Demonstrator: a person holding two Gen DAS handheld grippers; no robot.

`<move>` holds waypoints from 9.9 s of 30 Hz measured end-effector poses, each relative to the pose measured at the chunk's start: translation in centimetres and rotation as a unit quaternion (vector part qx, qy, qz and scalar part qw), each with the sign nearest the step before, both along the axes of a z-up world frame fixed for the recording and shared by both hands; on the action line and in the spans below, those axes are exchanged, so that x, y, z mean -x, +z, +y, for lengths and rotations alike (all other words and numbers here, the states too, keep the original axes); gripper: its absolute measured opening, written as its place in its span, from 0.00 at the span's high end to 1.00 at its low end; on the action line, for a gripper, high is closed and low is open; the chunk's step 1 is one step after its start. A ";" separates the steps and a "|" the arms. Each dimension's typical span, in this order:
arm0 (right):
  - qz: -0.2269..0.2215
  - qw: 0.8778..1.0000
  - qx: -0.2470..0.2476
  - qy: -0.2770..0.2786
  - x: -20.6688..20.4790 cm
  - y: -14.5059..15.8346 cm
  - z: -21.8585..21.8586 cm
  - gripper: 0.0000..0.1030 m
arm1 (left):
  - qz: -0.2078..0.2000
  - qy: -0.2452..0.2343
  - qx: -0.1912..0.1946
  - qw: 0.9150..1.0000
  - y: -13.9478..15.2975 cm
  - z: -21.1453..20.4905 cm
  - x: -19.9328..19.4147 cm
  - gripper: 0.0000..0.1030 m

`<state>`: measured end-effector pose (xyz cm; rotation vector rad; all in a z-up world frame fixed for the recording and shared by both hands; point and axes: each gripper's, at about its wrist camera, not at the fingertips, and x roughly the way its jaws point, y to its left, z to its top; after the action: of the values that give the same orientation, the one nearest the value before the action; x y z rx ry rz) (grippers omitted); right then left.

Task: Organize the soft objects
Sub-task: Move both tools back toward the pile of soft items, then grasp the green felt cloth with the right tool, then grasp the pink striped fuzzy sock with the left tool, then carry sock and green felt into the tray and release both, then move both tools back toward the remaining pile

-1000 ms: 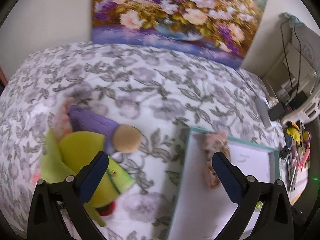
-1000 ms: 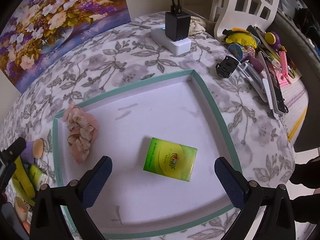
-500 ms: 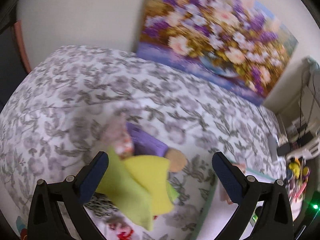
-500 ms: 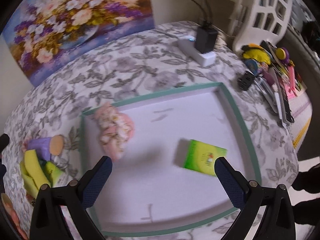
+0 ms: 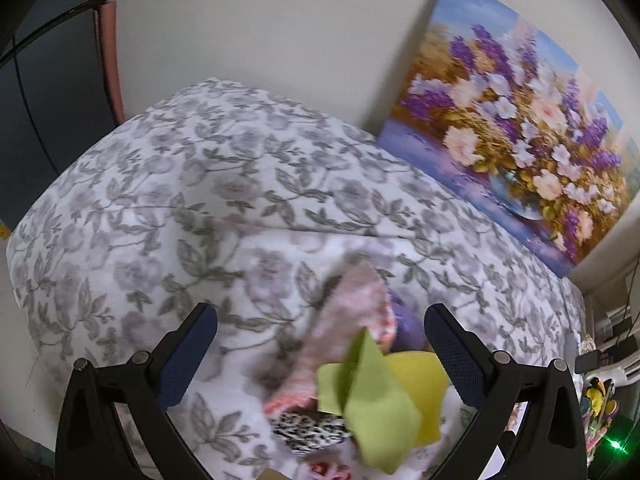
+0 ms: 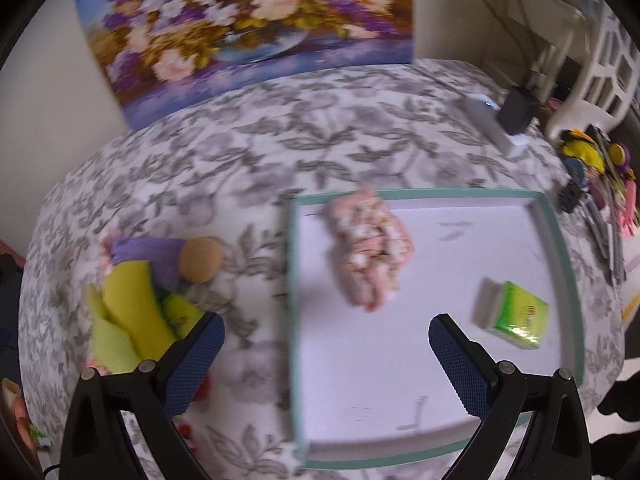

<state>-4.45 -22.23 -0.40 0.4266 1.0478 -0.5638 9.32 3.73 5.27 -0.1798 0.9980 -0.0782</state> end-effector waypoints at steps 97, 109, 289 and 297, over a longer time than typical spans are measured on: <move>-0.042 0.981 -0.113 0.152 -5.6 -3.0 9.7 0.54 | 0.230 0.031 0.019 0.973 -12.0 3.7 -2.4 0.00; -0.027 0.977 -0.078 0.194 -6.3 -3.3 11.9 0.36 | 0.241 0.031 0.019 0.970 -12.9 3.9 -2.4 0.00; -0.001 0.995 -0.019 -0.093 11.2 -2.9 -12.1 0.26 | 0.083 -0.241 -0.079 0.964 -7.4 -19.7 8.7 0.14; 0.003 0.997 -0.002 -0.081 10.8 -2.6 -10.0 0.00 | 0.071 -0.204 -0.082 0.973 -7.3 -17.0 7.5 0.03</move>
<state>-15.26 -32.24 -3.04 0.5181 1.0251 -0.7076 1.84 -13.24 -2.06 0.1768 1.1683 -0.3598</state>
